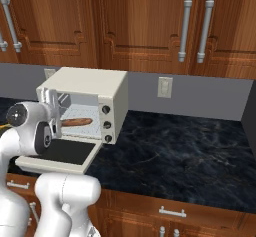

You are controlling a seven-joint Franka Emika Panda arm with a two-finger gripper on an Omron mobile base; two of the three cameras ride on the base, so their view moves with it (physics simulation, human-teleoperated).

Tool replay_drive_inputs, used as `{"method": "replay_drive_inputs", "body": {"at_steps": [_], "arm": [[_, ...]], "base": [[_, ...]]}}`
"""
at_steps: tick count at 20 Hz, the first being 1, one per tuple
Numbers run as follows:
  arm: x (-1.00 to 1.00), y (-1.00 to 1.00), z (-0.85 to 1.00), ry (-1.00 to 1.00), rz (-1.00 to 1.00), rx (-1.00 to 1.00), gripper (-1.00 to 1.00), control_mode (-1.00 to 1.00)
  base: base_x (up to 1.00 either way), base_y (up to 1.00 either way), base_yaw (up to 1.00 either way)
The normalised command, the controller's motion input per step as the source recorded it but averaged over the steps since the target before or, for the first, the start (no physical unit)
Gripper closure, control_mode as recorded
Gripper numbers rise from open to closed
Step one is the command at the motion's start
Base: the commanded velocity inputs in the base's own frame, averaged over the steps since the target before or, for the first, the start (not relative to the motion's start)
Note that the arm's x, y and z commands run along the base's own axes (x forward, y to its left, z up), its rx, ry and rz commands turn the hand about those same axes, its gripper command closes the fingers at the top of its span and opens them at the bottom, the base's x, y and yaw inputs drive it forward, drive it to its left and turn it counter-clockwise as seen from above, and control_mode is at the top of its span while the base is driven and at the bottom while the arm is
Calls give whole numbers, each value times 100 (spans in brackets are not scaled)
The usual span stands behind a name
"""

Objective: Pull the toaster oven rack outwards. Pick up the baguette from the plate and place it on the toaster oven rack. Close the toaster oven door fully and set the temperature to the lowest setting.

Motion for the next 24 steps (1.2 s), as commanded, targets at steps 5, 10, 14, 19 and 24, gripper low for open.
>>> {"method": "replay_drive_inputs", "body": {"at_steps": [5, 10, 14, 19, 24], "arm": [[-49, -21, 27, 10, 0, 7, -100, -100], [-32, -4, -2, 4, 1, 4, -100, -100], [-17, 0, -9, 11, 17, -4, -100, -100], [-12, 0, 0, 8, 29, -8, -100, -100], [-3, 0, 0, 5, 32, -10, -100, -100]], "base": [[0, 0, 0], [0, 0, 0], [0, 0, 0], [0, 0, 0], [0, 0, 0]]}}
